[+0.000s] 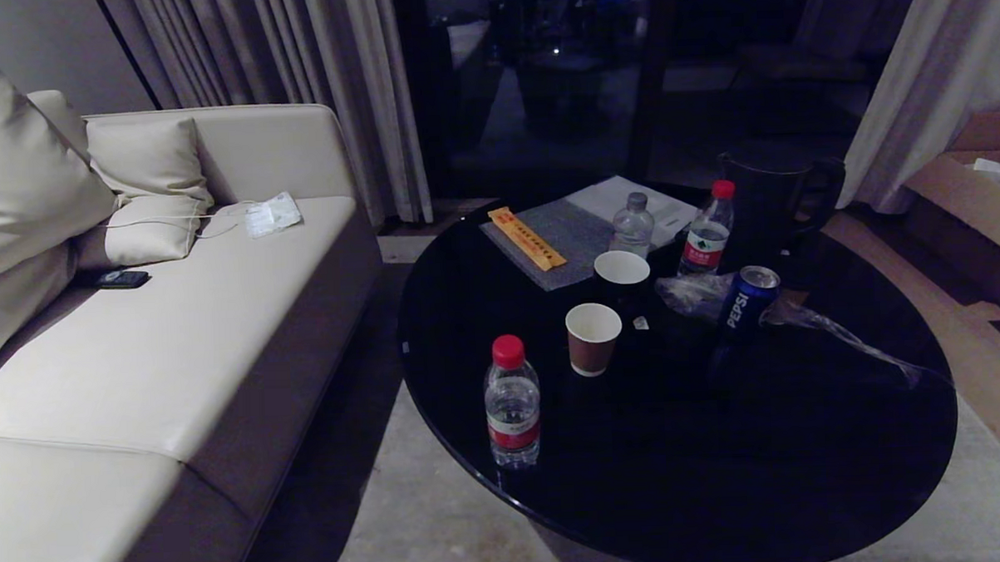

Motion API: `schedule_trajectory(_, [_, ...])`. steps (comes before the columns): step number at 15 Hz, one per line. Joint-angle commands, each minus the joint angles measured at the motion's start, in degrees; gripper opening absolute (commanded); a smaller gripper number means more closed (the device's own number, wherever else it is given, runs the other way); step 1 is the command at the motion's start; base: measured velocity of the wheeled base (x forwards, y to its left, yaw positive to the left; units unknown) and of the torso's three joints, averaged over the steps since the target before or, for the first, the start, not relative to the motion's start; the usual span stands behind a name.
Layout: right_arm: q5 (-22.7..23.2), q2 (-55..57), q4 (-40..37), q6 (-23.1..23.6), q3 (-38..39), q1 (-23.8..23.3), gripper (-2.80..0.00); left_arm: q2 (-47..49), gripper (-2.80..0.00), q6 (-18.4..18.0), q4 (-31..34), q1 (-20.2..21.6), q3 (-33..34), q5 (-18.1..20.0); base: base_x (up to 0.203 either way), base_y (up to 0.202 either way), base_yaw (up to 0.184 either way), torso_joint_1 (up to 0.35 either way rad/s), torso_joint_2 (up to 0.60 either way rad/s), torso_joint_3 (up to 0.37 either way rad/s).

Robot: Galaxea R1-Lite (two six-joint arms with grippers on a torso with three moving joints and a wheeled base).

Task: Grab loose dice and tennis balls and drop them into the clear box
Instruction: Put the ball in the box

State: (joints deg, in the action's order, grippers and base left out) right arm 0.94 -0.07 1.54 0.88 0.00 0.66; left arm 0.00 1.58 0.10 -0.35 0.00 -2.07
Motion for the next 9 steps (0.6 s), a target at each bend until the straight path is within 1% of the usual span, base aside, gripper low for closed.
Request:
schedule_trajectory(1, [0.0,0.1,0.1,0.0,0.5,0.0,-2.80,0.1,-2.80,0.0,0.0,0.0,0.1,0.0,0.000,0.000,0.000,0.000,0.00,0.000])
schedule_trajectory(3, [0.0,0.1,0.0,0.0,0.6,0.0,-2.80,0.1,-2.80,-0.1,0.0,0.0,0.1,0.1,0.000,0.000,0.000,0.000,0.00,0.000])
schedule_trajectory(4, [0.0,0.1,0.0,0.0,0.5,0.0,-2.80,0.1,-2.80,-0.1,0.0,0.0,0.1,0.1,0.002,0.005,-0.051,0.002,0.01,0.002])
schedule_trajectory(9, [0.0,0.1,0.0,0.0,0.6,0.0,-2.80,0.1,-2.80,0.1,0.0,0.0,0.1,0.1,0.000,0.007,-0.141,0.001,0.00,0.000])
